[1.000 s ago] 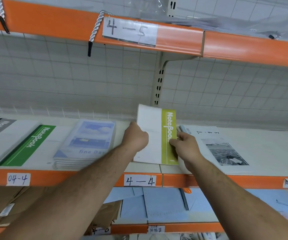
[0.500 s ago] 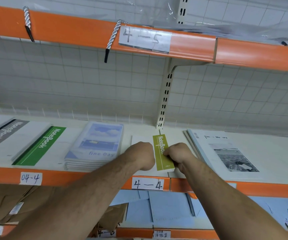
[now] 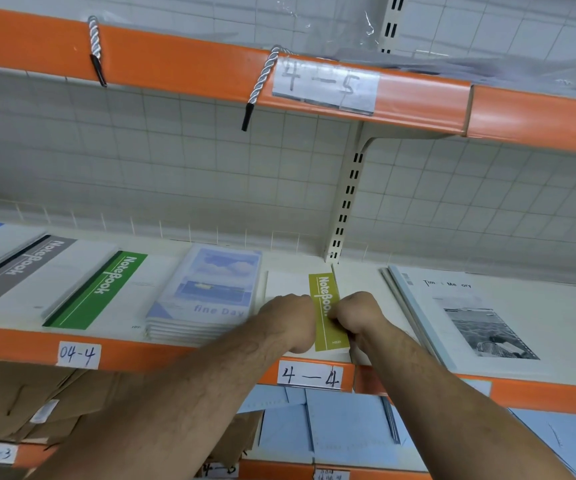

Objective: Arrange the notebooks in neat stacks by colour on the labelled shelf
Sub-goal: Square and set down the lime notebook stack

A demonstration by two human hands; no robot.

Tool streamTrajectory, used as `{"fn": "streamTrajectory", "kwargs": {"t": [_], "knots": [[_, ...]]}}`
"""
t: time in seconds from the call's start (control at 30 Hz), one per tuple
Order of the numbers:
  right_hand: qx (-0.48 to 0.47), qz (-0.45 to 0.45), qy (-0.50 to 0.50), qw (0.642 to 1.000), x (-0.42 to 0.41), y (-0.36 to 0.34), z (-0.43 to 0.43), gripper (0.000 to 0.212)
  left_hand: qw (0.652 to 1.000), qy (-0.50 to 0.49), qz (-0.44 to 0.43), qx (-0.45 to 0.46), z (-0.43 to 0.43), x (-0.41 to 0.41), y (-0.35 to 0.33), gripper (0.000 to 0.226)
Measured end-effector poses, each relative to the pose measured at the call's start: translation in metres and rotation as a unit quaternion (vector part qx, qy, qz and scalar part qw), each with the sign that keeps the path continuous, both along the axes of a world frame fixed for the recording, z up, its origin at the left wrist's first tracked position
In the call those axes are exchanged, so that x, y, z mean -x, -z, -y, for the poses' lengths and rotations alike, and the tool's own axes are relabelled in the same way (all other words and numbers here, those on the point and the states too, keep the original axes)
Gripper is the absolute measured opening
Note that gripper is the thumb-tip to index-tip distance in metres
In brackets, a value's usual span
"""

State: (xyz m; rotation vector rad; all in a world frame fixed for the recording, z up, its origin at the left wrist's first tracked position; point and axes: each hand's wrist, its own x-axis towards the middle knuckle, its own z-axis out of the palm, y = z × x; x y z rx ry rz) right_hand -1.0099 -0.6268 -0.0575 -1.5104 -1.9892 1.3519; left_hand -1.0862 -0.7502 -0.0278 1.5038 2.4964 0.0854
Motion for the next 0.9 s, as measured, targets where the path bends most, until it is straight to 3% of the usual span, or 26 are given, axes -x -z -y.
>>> {"fn": "streamTrajectory", "kwargs": {"t": [0.2, 0.4, 0.53, 0.6, 0.73, 0.9], "knots": [[-0.019, 0.029, -0.013, 0.999, 0.000, -0.003, 0.003, 0.004, 0.999, 0.015, -0.027, 0.018, -0.002, -0.001, -0.002, 0.034], [-0.117, 0.121, -0.058, 0.984, -0.008, -0.023, 0.019, 0.019, 0.996, 0.043, -0.060, 0.039, -0.004, -0.001, -0.005, 0.047], [-0.198, 0.193, -0.120, 0.954, -0.022, -0.030, 0.026, 0.015, 0.994, 0.053, -0.077, 0.060, -0.009, -0.003, -0.014, 0.030], [-0.207, 0.193, -0.142, 0.949, -0.032, -0.034, 0.029, 0.030, 0.994, 0.058, -0.084, 0.049, -0.015, -0.003, -0.019, 0.023], [-0.219, 0.207, -0.140, 0.943, -0.051, -0.038, 0.031, 0.051, 0.993, 0.083, -0.085, 0.017, -0.031, -0.007, -0.023, 0.020], [-0.225, 0.219, -0.121, 0.942, -0.074, -0.038, 0.022, 0.051, 0.987, 0.121, -0.106, 0.019, -0.057, -0.020, -0.014, 0.021]]}}
